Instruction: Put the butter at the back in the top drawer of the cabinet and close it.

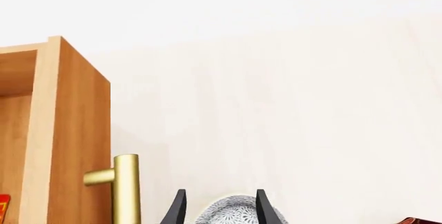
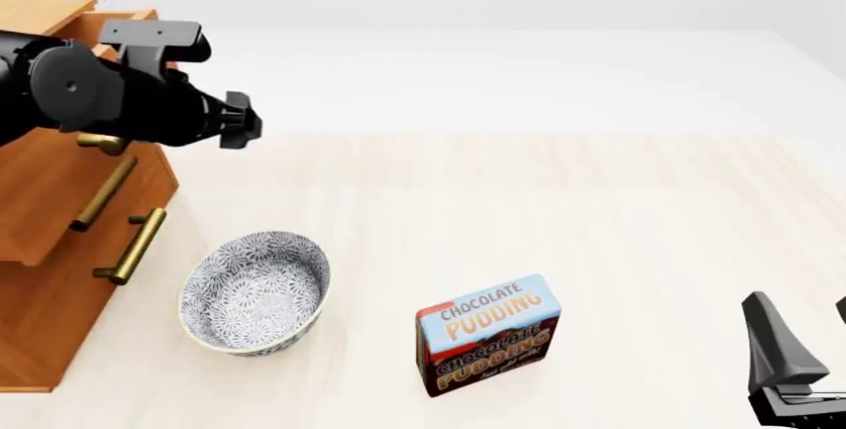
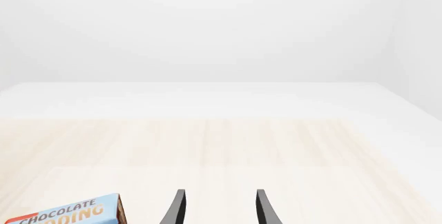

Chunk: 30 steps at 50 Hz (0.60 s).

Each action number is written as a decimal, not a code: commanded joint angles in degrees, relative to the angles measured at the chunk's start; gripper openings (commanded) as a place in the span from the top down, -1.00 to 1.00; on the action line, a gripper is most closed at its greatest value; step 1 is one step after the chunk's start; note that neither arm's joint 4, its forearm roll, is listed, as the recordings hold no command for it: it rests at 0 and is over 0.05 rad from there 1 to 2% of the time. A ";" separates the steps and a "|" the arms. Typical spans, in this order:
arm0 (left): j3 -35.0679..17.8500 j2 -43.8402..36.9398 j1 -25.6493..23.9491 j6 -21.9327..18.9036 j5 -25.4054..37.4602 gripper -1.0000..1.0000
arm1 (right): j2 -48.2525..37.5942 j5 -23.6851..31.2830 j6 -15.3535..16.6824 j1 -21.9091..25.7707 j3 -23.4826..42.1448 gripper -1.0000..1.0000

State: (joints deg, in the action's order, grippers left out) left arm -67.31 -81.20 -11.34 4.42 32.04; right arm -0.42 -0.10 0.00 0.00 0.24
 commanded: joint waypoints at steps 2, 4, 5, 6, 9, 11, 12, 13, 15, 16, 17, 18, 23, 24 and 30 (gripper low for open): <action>1.63 0.02 1.51 0.37 0.10 -1.00 | 0.00 0.00 0.00 0.00 0.00 -1.00; 1.93 -0.01 1.78 0.33 -0.08 -1.00 | 0.00 0.00 0.00 0.00 0.00 -1.00; 2.07 0.08 2.06 0.23 -0.18 -1.00 | 0.00 0.00 0.00 0.00 0.00 -1.00; 2.12 0.11 2.19 0.24 -0.22 -1.00 | 0.00 0.00 0.00 0.00 0.00 -1.00; 2.36 0.17 2.54 0.24 -0.41 -1.00 | 0.00 0.00 0.00 0.00 0.00 -1.00; 2.52 0.19 2.69 0.22 -0.54 -1.00 | 0.00 0.00 0.00 0.00 0.00 -1.00; 2.64 0.17 2.77 0.21 -0.65 -1.00 | 0.00 0.00 0.00 0.00 0.00 -1.00; 2.71 0.15 2.83 0.21 -0.72 -1.00 | 0.00 0.00 0.00 0.00 0.00 -1.00; 2.95 0.12 3.02 0.17 -0.96 -1.00 | 0.00 0.00 0.00 0.00 0.00 -1.00; 2.98 0.07 3.11 0.20 -1.05 -1.00 | 0.00 0.00 0.00 0.00 0.00 -1.00; 3.02 0.05 3.17 0.22 -1.11 -1.00 | 0.00 0.00 0.00 0.00 0.00 -1.00; 3.07 0.02 3.27 0.20 -1.18 -1.00 | 0.00 0.00 0.00 0.00 0.00 -1.00; 3.28 -0.09 3.69 0.17 -1.50 -1.00 | 0.00 0.00 0.00 0.00 0.00 -1.00; 3.33 -0.09 3.78 0.17 -1.55 -1.00 | 0.00 0.00 0.00 0.00 0.00 -1.00; 3.89 -0.33 4.08 0.17 -2.41 -1.00 | 0.00 0.00 0.00 0.00 0.00 -1.00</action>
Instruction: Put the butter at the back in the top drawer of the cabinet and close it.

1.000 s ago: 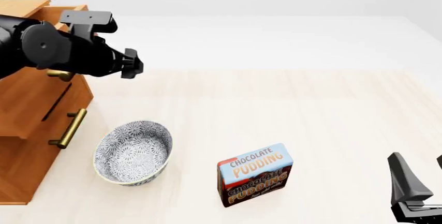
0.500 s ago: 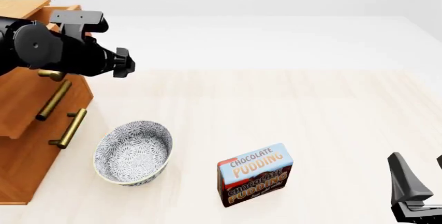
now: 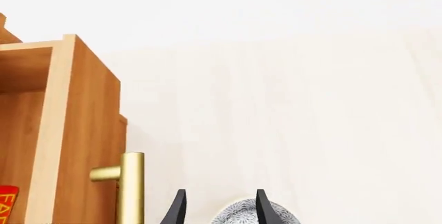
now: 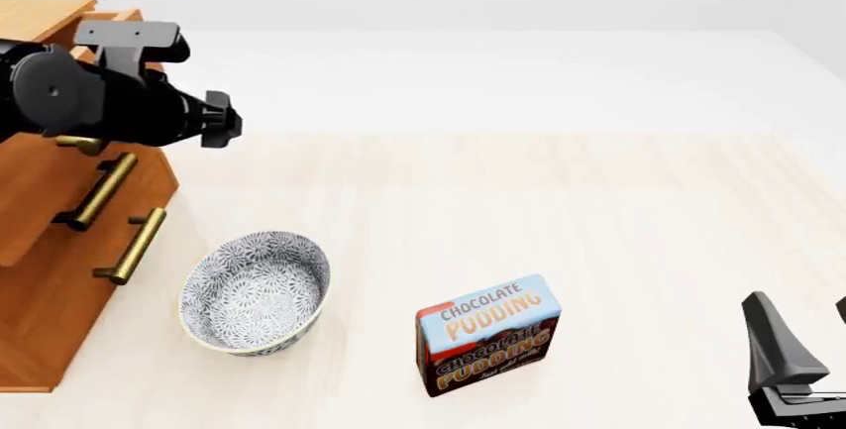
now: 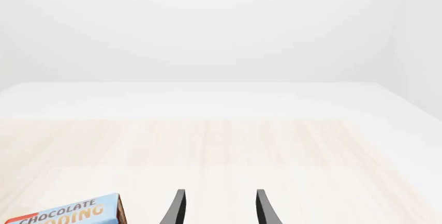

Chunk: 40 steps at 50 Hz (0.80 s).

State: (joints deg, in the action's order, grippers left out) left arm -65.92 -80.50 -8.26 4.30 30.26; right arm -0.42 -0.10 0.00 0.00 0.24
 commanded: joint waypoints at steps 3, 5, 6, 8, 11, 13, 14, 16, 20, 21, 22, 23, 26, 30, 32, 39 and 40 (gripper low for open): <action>2.67 -1.03 1.16 0.37 -0.74 -1.00 | 0.00 0.00 0.00 0.00 0.00 -1.00; 2.75 -0.98 1.40 0.37 -0.77 -1.00 | 0.00 0.00 0.00 0.00 0.00 -1.00; 2.73 -1.03 1.45 0.41 -0.79 -1.00 | 0.00 0.00 0.00 0.00 0.00 -1.00; 2.82 -1.00 1.74 0.24 -0.88 -1.00 | 0.00 0.00 0.00 0.00 0.00 -1.00; 2.91 -0.98 1.99 0.21 -0.96 -1.00 | 0.00 0.00 0.00 0.00 0.00 -1.00; 2.93 -0.99 2.08 0.23 -1.01 -1.00 | 0.00 0.00 0.00 0.00 0.00 -1.00; 2.95 -1.01 2.14 0.22 -1.05 -1.00 | 0.00 0.00 0.00 0.00 0.00 -1.00; 3.00 -1.06 2.33 0.14 -1.10 -1.00 | 0.00 0.00 0.00 0.00 0.00 -1.00; 3.14 -1.05 2.78 0.05 -1.20 -1.00 | 0.00 0.00 0.00 0.00 0.00 -1.00; 3.16 -1.10 2.96 0.00 -1.26 -1.00 | 0.00 0.00 0.00 0.00 0.00 -1.00; 3.16 -1.14 3.06 -0.02 -1.28 -1.00 | 0.00 0.00 0.00 0.00 0.00 -1.00; 3.17 -1.14 3.14 -0.03 -1.28 -1.00 | 0.00 0.00 0.00 0.00 0.00 -1.00; 3.21 -1.50 3.66 -0.12 -1.58 -1.00 | 0.00 0.00 0.00 0.00 0.00 -1.00; 3.36 -1.71 3.87 -0.01 -1.87 -1.00 | 0.00 0.00 0.00 0.00 0.00 -1.00; 3.40 -1.67 4.06 0.08 -2.10 -1.00 | 0.00 0.00 0.00 0.00 0.00 -1.00; 3.64 -1.70 5.16 -0.20 -2.35 -1.00 | 0.00 0.00 0.00 0.00 0.00 -1.00; 3.64 -1.75 5.27 -0.21 -2.40 -1.00 | 0.00 0.00 0.00 0.00 0.00 -1.00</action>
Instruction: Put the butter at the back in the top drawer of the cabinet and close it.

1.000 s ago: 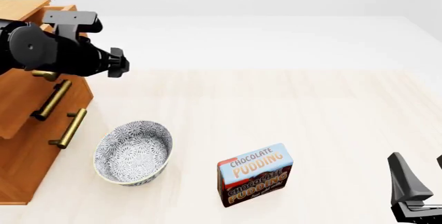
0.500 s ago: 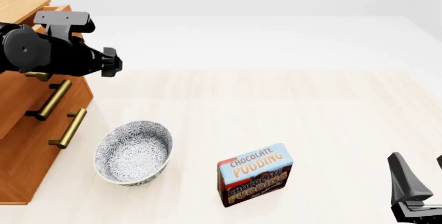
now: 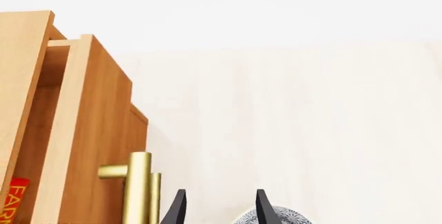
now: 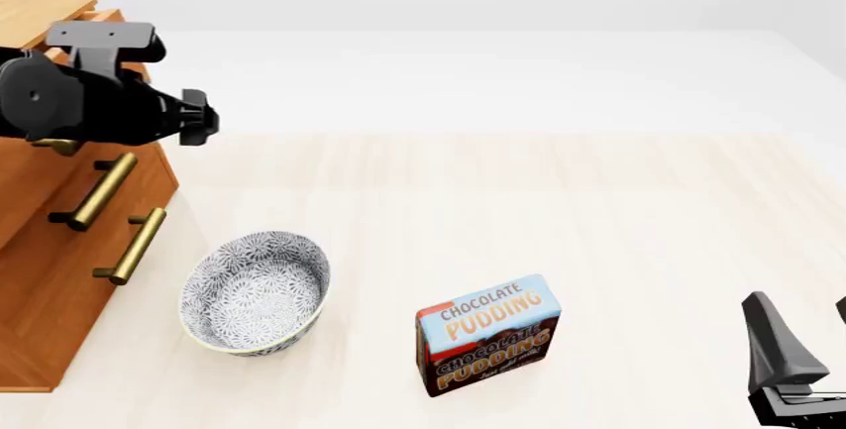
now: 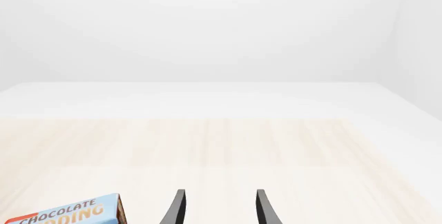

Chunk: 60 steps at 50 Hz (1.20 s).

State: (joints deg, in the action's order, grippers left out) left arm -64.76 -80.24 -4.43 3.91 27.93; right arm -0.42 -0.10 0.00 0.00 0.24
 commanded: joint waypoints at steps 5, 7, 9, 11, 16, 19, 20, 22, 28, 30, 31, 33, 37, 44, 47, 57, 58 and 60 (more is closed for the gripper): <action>2.81 -2.15 2.06 -0.07 -0.44 -1.00 | 0.00 0.00 0.00 0.00 0.00 -1.00; 2.91 -2.21 2.27 -0.11 -0.53 -1.00 | 0.00 0.00 0.00 0.00 0.00 -1.00; 2.89 -2.22 2.37 -0.15 -0.56 -1.00 | 0.00 0.00 0.00 0.00 0.00 -1.00; 2.84 -2.21 2.72 -0.23 -0.54 -1.00 | 0.00 0.00 0.00 0.00 0.00 -1.00; 3.22 -2.16 3.41 -0.25 -0.86 -1.00 | 0.00 0.00 0.00 0.00 0.00 -1.00; 3.39 -2.20 3.77 -0.25 -1.05 -1.00 | 0.00 0.00 0.00 0.00 0.00 -1.00; 3.46 -2.19 3.92 -0.33 -1.12 -1.00 | 0.00 0.00 0.00 0.00 0.00 -1.00; 3.56 -2.28 4.23 -0.31 -1.29 -1.00 | 0.00 0.00 0.00 0.00 0.00 -1.00; 4.25 -2.70 5.08 -0.37 -2.15 -1.00 | 0.00 0.00 0.00 0.00 0.00 -1.00; 4.47 -2.91 5.27 -0.22 -2.45 -1.00 | 0.00 0.00 0.00 0.00 0.00 -1.00; 4.56 -2.97 5.39 -0.20 -2.55 -1.00 | 0.00 0.00 0.00 0.00 0.00 -1.00; 4.69 -3.03 5.55 -0.29 -2.67 -1.00 | 0.00 0.00 0.00 0.00 0.00 -1.00; 4.79 -3.21 5.82 -0.23 -2.92 -1.00 | 0.00 0.00 0.00 0.00 0.00 -1.00; 4.95 -3.64 6.33 -0.16 -3.37 -1.00 | 0.00 0.00 0.00 0.00 0.00 -1.00; 4.89 -3.95 6.57 -0.18 -3.58 -1.00 | 0.00 0.00 0.00 0.00 0.00 -1.00; 4.81 -4.85 7.22 -0.14 -4.11 -1.00 | 0.00 0.00 0.00 0.00 0.00 -1.00; 4.80 -4.94 7.27 -0.12 -4.15 -1.00 | 0.00 0.00 0.00 0.00 0.00 -1.00; 4.79 -5.03 7.54 -0.27 -4.26 -1.00 | 0.00 0.00 0.00 0.00 0.00 -1.00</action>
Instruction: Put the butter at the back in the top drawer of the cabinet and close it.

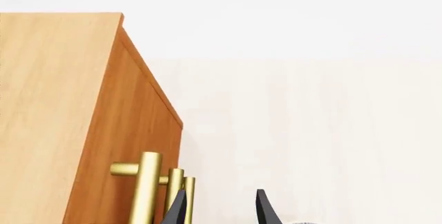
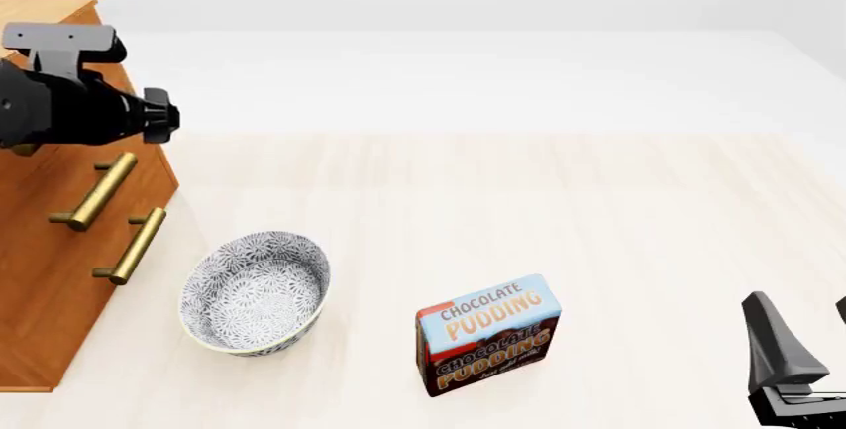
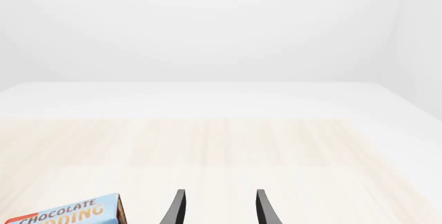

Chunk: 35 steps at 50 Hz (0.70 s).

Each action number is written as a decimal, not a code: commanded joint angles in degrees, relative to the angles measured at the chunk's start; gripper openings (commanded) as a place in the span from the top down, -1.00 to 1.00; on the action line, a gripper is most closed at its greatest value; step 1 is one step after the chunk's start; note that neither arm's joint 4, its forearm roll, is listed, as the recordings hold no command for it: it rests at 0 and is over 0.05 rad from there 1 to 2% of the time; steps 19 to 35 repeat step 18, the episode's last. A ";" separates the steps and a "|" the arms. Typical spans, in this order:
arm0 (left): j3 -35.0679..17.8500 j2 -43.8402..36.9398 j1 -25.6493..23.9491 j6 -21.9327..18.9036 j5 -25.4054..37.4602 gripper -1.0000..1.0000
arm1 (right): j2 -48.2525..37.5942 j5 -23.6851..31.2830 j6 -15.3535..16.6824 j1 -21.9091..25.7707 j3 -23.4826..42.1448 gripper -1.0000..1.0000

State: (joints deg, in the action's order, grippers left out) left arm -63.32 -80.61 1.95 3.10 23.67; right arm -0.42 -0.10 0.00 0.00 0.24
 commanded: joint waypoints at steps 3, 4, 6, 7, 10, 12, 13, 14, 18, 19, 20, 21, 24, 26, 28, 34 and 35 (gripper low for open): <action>3.43 -4.69 1.22 0.60 -0.07 -1.00 | 0.00 0.00 0.00 0.00 0.00 -1.00; 3.49 -4.71 1.28 0.54 -0.11 -1.00 | 0.00 0.00 0.00 0.00 0.00 -1.00; 3.52 -4.73 1.35 0.52 -0.17 -1.00 | 0.00 0.00 0.00 0.00 0.00 -1.00; 3.53 -4.71 1.43 0.44 -0.16 -1.00 | 0.00 0.00 0.00 0.00 0.00 -1.00; 3.41 -4.40 1.44 0.36 0.07 -1.00 | 0.00 0.00 0.00 0.00 0.00 -1.00; 3.33 -4.07 1.41 0.24 0.29 -1.00 | 0.00 0.00 0.00 0.00 0.00 -1.00; 3.29 -3.91 1.37 0.19 0.40 -1.00 | 0.00 0.00 0.00 0.00 0.00 -1.00; 3.29 -3.90 1.37 0.19 0.40 -1.00 | 0.00 0.00 0.00 0.00 0.00 -1.00; 3.02 -2.84 0.94 0.01 1.16 -1.00 | 0.00 0.00 0.00 0.00 0.00 -1.00; 3.02 -2.84 0.94 0.01 1.16 -1.00 | 0.00 0.00 0.00 0.00 0.00 -1.00; 3.02 -2.84 0.94 0.01 1.16 -1.00 | 0.00 0.00 0.00 0.00 0.00 -1.00; 3.02 -2.84 0.94 0.01 1.16 -1.00 | 0.00 0.00 0.00 0.00 0.00 -1.00; 3.02 -2.84 0.94 0.01 1.16 -1.00 | 0.00 0.00 0.00 0.00 0.00 -1.00; 3.02 -2.84 0.94 0.01 1.16 -1.00 | 0.00 0.00 0.00 0.00 0.00 -1.00; 3.02 -2.84 0.94 0.01 1.16 -1.00 | 0.00 0.00 0.00 0.00 0.00 -1.00; 3.02 -2.84 0.94 0.01 1.16 -1.00 | 0.00 0.00 0.00 0.00 0.00 -1.00; 3.02 -2.84 0.94 0.01 1.16 -1.00 | 0.00 0.00 0.00 0.00 0.00 -1.00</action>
